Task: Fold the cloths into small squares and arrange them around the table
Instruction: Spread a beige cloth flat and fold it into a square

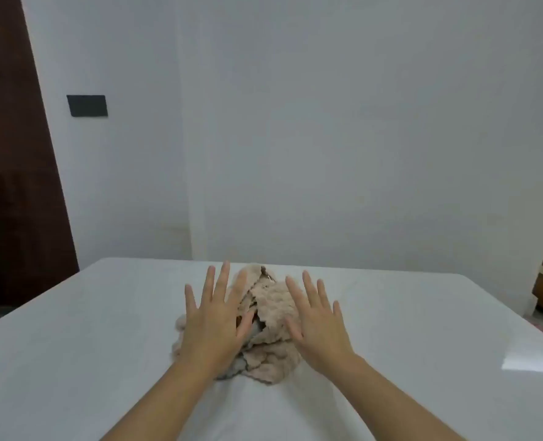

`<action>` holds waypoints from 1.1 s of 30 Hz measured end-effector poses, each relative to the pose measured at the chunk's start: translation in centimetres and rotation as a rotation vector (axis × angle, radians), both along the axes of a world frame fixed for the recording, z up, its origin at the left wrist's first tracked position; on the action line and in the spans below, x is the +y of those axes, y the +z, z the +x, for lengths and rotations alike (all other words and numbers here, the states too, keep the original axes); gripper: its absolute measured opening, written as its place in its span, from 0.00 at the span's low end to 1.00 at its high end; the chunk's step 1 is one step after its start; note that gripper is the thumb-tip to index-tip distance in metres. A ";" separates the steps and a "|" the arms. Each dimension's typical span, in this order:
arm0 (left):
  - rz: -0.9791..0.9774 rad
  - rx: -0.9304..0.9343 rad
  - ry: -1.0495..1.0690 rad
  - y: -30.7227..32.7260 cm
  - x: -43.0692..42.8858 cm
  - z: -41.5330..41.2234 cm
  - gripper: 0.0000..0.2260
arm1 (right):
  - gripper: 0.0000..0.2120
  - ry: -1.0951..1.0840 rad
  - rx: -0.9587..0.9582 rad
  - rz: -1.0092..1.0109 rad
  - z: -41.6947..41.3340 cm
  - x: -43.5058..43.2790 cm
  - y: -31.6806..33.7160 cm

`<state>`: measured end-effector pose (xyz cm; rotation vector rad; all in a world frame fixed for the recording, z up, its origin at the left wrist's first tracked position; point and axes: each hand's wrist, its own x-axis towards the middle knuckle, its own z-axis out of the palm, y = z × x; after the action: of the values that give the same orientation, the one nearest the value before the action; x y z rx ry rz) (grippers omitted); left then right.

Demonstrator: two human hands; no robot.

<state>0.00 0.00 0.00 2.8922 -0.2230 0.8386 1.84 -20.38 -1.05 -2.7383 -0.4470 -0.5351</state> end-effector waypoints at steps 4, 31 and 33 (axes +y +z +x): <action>-0.044 0.211 0.021 -5.5 0.6 -0.5 0.34 | 0.31 0.037 0.233 -0.056 -0.9 0.5 -3.9; -0.245 0.073 -0.051 -9.7 1.0 8.9 0.21 | 0.22 -0.067 0.047 0.204 7.8 3.6 -9.6; -0.305 0.018 -0.068 -9.6 1.0 8.7 0.25 | 0.17 -0.078 0.001 0.306 7.6 3.8 -9.5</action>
<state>8.70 1.04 -9.60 2.5922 -0.1732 0.7612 9.48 -16.58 -10.51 -2.4692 -0.2352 -0.5707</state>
